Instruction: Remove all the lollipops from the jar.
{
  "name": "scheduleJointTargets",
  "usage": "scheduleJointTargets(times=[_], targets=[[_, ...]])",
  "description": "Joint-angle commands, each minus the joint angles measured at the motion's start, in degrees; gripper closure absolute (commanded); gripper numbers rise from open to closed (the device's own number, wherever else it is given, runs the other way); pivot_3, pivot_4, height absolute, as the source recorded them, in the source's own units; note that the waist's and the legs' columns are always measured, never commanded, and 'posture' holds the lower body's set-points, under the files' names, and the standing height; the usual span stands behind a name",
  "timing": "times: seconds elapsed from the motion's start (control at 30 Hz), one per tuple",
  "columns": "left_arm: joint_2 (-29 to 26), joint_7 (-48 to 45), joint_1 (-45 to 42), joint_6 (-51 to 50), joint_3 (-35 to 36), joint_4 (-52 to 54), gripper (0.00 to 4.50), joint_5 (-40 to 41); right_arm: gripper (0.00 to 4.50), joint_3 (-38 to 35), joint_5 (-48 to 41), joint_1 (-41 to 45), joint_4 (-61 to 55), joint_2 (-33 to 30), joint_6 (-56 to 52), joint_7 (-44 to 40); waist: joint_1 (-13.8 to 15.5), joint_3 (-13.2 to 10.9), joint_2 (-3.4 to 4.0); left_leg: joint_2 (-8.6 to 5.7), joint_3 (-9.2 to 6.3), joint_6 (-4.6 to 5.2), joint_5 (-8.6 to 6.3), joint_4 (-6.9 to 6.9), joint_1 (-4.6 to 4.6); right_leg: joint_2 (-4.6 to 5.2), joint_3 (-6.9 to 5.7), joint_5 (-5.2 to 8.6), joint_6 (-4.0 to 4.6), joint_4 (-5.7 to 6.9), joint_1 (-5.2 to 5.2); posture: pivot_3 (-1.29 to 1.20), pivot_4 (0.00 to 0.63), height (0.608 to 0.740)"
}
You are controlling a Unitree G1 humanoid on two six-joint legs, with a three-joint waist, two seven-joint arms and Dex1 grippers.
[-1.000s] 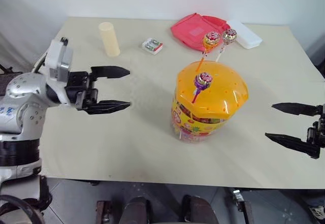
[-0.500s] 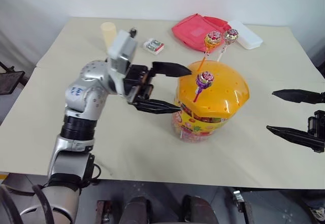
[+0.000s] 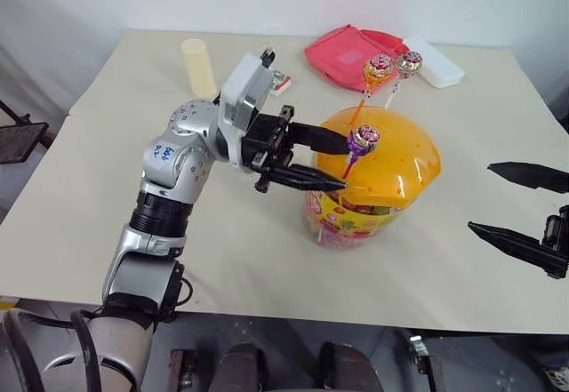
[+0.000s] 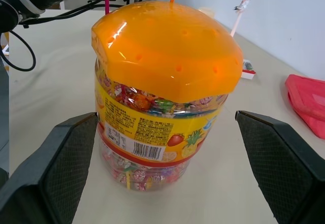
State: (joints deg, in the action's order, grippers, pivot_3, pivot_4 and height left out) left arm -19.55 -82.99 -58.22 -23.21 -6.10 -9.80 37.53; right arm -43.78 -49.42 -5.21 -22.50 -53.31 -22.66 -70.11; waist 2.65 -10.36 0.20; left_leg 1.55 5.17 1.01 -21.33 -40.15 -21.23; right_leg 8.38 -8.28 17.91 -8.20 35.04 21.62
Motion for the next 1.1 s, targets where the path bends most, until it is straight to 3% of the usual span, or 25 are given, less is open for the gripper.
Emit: scheduleJointTargets(times=[0.03, 0.13, 0.43, 0.73, 0.87, 1.1], targets=[[0.87, 0.40, -1.75, 0.85, 0.86, 0.52, 3.61, -0.29, 0.00, -1.74, -0.86, 0.74, -0.63, -0.02, 0.83, 0.56, 0.08, 0.00, 0.00, 0.00, 0.00, 0.00, 0.00, 0.00, 0.00, 0.00, 0.00, 0.00, 0.00, 0.00, 0.00, 0.00, 0.150, 0.740], [1.41, 0.76, -1.98, 0.79, 1.17, 0.47, 4.49, -0.40, 0.00, -1.38, -0.43, 1.32, -0.13, -0.20, 1.30, 0.63, 0.09, 0.00, 0.00, 0.00, 0.00, 0.00, 0.00, 0.00, -0.01, 0.00, 0.00, 0.00, 0.00, -0.01, 0.00, 0.00, 0.150, 0.740], [3.49, 4.45, -6.85, 0.13, 6.18, -2.91, 4.49, 1.74, 0.00, -0.23, 1.23, 4.44, 2.03, -1.07, 2.02, 0.83, 0.27, -0.01, -0.01, -0.01, 0.00, 0.01, -0.01, -0.03, -0.03, 0.00, -0.01, 0.00, -0.01, -0.01, 0.00, 0.00, 0.150, 0.740], [0.83, 9.04, -11.38, -3.96, 13.06, -1.85, 4.49, 5.71, 0.00, 1.26, 0.76, 8.65, 4.67, -1.87, 2.36, -0.43, 0.00, 0.00, -0.01, 0.00, -0.01, 0.01, -0.01, -0.02, -0.01, 0.00, -0.01, 0.00, -0.01, 0.02, 0.00, 0.00, 0.150, 0.740], [-3.82, 14.32, -11.03, -5.31, 14.65, 0.13, 4.49, 3.48, 0.00, 2.16, -0.17, 10.61, 6.24, -2.26, 2.32, -3.08, -0.11, 0.00, -0.01, 0.00, -0.02, 0.01, -0.01, -0.01, 0.00, 0.00, -0.01, 0.00, -0.01, 0.03, 0.00, 0.00, 0.150, 0.740], [-20.50, 30.65, -4.27, -21.93, 14.24, 3.75, 4.49, -4.96, 0.00, 6.07, -2.08, 14.02, 8.83, -3.99, 0.20, -8.08, -1.22, 0.00, 0.01, 0.01, -0.04, 0.01, 0.00, 0.05, 0.07, 0.00, -0.01, 0.00, -0.01, 0.07, 0.00, 0.00, 0.150, 0.740]])
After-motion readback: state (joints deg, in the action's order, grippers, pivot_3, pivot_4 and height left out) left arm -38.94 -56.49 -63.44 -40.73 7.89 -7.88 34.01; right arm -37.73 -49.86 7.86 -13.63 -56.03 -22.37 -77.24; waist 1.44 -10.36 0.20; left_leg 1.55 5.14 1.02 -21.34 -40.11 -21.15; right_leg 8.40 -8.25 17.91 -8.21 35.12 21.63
